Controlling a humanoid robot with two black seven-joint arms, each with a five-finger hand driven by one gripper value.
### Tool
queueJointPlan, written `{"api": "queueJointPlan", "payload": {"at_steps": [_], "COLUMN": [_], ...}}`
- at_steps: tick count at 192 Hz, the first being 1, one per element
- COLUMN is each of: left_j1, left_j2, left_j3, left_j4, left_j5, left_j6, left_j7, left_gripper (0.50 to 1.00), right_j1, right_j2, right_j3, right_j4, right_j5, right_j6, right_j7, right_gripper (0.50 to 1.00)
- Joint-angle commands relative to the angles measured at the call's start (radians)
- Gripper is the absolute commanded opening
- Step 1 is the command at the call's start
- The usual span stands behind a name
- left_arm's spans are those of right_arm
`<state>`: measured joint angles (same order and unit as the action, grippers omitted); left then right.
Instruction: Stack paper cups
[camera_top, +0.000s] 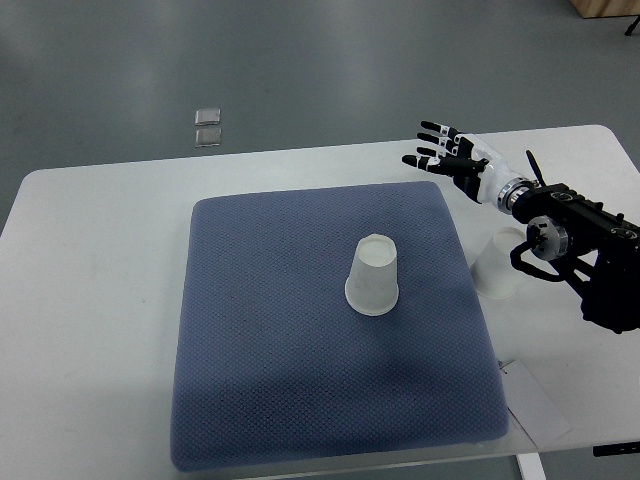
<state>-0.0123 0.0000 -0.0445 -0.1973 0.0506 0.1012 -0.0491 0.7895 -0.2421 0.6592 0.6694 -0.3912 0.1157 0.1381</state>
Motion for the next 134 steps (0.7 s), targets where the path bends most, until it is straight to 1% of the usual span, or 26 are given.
{"api": "queueJointPlan", "payload": {"at_steps": [1, 18, 97, 117, 134], "left_j1": [0.0, 0.0, 0.0, 0.0, 0.0], "left_j2": [0.0, 0.0, 0.0, 0.0, 0.0], "left_j3": [0.0, 0.0, 0.0, 0.0, 0.0], "left_j4": [0.001, -0.001, -0.001, -0.001, -0.001], "left_j5": [0.0, 0.0, 0.0, 0.0, 0.0], "left_j6": [0.0, 0.0, 0.0, 0.0, 0.0], "left_j7": [0.0, 0.0, 0.0, 0.0, 0.0], "left_gripper": [1.0, 1.0, 1.0, 1.0, 1.0], "right_j1": [0.004, 0.005, 0.013, 0.033, 0.036], "right_j2": [0.0, -0.003, -0.037, -0.069, -0.088], "right_j3": [-0.001, -0.006, 0.002, -0.004, 0.0], "right_j4": [-0.005, -0.005, -0.004, -0.004, 0.002], "right_j5": [0.0, -0.002, -0.002, -0.02, -0.06], "right_j6": [0.001, 0.012, 0.004, 0.025, 0.093], "right_j7": [0.0, 0.0, 0.0, -0.002, -0.002], "right_gripper": [0.913, 0.913, 0.913, 0.913, 0.913]}}
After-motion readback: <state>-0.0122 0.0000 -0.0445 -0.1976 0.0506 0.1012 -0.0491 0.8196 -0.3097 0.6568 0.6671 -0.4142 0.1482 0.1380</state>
